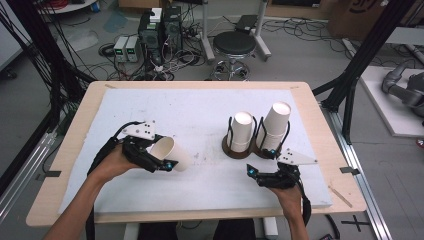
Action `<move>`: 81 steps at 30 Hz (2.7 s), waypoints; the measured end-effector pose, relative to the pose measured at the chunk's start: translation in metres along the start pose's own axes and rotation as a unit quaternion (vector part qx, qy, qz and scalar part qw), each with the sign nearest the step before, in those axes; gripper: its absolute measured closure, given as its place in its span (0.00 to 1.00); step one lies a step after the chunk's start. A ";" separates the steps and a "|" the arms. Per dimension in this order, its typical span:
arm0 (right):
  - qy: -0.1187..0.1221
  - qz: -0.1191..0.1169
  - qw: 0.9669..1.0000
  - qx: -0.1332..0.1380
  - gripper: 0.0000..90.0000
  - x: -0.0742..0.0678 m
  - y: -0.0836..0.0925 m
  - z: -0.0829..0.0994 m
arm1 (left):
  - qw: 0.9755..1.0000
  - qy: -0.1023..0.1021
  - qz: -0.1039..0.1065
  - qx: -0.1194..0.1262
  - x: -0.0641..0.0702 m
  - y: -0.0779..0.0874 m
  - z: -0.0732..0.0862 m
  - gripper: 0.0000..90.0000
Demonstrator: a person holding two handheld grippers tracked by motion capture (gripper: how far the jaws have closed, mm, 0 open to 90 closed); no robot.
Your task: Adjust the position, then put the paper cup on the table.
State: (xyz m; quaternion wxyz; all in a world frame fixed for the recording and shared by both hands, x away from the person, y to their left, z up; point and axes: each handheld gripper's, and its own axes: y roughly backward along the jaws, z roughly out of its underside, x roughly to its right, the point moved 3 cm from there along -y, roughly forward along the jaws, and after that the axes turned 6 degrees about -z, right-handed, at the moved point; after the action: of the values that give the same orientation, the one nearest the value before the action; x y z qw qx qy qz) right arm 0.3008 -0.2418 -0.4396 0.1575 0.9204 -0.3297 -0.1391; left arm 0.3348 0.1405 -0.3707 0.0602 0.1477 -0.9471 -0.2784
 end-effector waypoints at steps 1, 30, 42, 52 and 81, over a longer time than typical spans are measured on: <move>-0.003 -0.002 1.000 -0.002 0.17 -0.001 0.000 0.000 | 1.000 0.001 0.000 0.000 0.000 0.000 0.000 0.33; 0.000 -0.006 1.000 -0.004 0.17 -0.001 -0.001 0.000 | 0.998 -0.021 -0.017 -0.062 -0.005 -0.026 -0.009 0.33; 0.003 -0.008 1.000 -0.008 0.17 -0.001 -0.002 0.002 | 0.992 -0.029 -0.015 -0.119 -0.004 -0.055 -0.016 0.33; 0.001 -0.009 1.000 -0.008 0.17 0.000 -0.002 0.003 | 0.987 -0.033 -0.017 -0.157 -0.003 -0.072 -0.014 0.33; -0.003 -0.010 1.000 -0.010 0.17 0.002 -0.003 0.005 | 0.969 -0.058 -0.021 -0.241 0.001 -0.100 -0.014 0.33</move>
State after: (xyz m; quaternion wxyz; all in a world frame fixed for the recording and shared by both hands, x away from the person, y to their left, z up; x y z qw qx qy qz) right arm 0.3018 -0.2419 -0.4450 0.1644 0.9216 -0.3198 -0.1463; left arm 0.3608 0.0528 -0.4131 0.0335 0.1319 -0.8506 -0.5079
